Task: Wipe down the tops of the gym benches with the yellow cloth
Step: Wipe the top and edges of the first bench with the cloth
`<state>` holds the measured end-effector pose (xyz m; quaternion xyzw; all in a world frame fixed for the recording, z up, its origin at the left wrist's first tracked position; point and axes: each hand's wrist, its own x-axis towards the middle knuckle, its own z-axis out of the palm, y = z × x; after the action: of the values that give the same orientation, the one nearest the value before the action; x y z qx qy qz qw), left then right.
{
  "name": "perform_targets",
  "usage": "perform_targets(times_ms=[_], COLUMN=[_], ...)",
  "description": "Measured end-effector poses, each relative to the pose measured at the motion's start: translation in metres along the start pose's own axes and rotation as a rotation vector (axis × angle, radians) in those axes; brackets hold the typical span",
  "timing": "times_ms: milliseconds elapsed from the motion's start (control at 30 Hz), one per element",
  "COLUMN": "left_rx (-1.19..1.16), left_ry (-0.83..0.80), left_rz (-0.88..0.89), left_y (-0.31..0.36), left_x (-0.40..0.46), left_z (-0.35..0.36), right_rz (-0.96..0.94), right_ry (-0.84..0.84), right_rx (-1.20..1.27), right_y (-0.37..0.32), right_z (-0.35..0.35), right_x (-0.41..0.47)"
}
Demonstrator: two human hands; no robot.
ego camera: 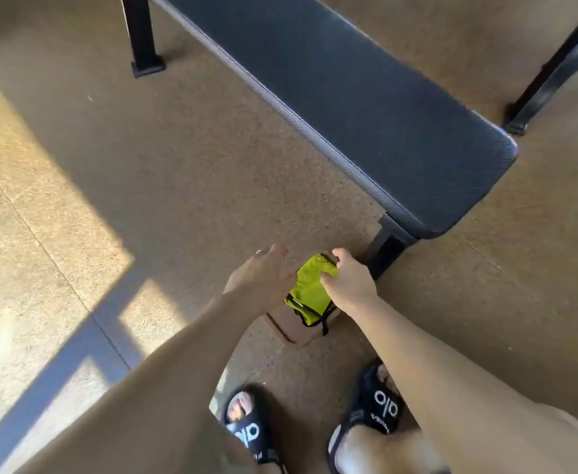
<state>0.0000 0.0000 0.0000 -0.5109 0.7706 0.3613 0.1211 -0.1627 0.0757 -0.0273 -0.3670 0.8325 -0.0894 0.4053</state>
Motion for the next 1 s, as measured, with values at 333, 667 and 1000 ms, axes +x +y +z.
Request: perform_targets(times_ms=[333, 667, 1000], left_rx=[0.040, -0.050, -0.236], left_ry=[-0.068, -0.168, 0.655], left_rz=[0.021, 0.068, 0.486], left_y=[-0.057, -0.059, 0.078], left_x=[0.117, 0.117, 0.121], left_z=[0.116, 0.107, -0.056], right_rz=[-0.057, 0.115, -0.042], right_ry=[0.141, -0.068, 0.124], right_rx=[-0.220, -0.028, 0.728], right_y=[0.063, 0.059, 0.005], right_z=[0.107, 0.089, -0.058], right_x=[0.110, 0.108, 0.016])
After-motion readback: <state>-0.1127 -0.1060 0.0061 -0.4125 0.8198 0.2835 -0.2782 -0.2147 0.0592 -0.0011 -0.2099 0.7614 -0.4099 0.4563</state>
